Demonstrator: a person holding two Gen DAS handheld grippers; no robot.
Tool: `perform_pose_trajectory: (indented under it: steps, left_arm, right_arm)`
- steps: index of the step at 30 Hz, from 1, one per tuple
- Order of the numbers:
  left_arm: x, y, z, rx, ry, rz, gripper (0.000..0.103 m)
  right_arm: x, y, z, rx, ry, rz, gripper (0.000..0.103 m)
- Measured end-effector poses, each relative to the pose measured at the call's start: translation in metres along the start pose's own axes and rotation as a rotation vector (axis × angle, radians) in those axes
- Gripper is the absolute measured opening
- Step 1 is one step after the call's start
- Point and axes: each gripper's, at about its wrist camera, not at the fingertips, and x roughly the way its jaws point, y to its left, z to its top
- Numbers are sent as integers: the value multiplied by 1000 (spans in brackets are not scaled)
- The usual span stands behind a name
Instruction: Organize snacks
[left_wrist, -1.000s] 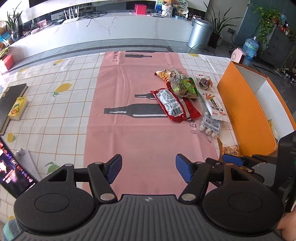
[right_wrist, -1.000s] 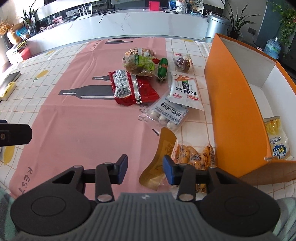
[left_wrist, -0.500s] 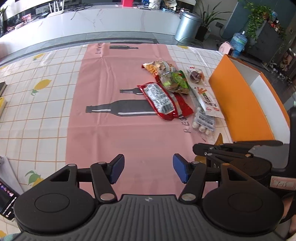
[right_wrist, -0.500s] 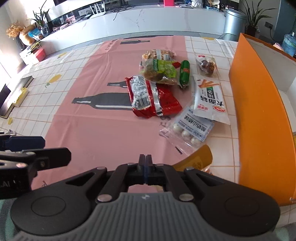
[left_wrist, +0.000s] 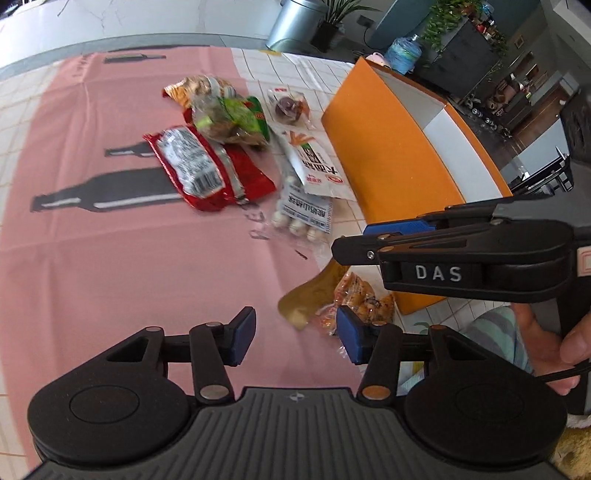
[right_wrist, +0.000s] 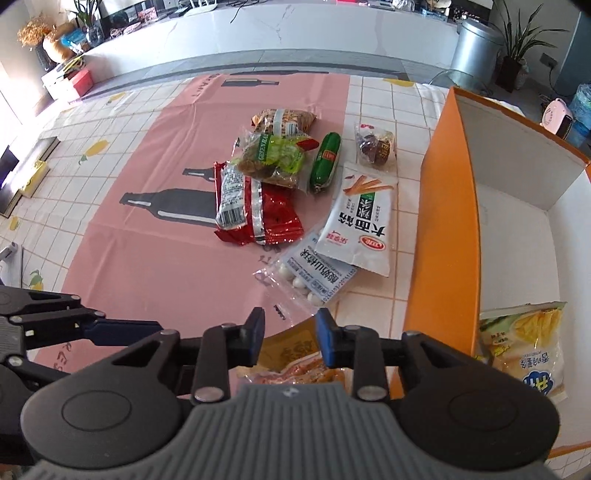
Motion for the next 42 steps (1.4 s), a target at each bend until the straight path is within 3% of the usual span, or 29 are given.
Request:
perform_pose_trajectory:
  steps: [10,19,23,30,42]
  left_arm:
    - [39,0,-3,16,-29,-20,61]
    - [46,-8,11,120,-50,-118,65]
    - [51,-17,10,160,-29,-75,30]
    - [36,-13,8,134,-20,-59,5]
    - [-18,36,17,23,-30,110,2]
  right_arm:
    - [15,-13,8,-77,86,5,27]
    - [22,-13,16,-114,110,-8,27]
    - [22,-14,23,-138,111,-33,27]
    - [30,-15,29,-121,116,-41,27]
    - [39,-1,35,-106,98,-9,27]
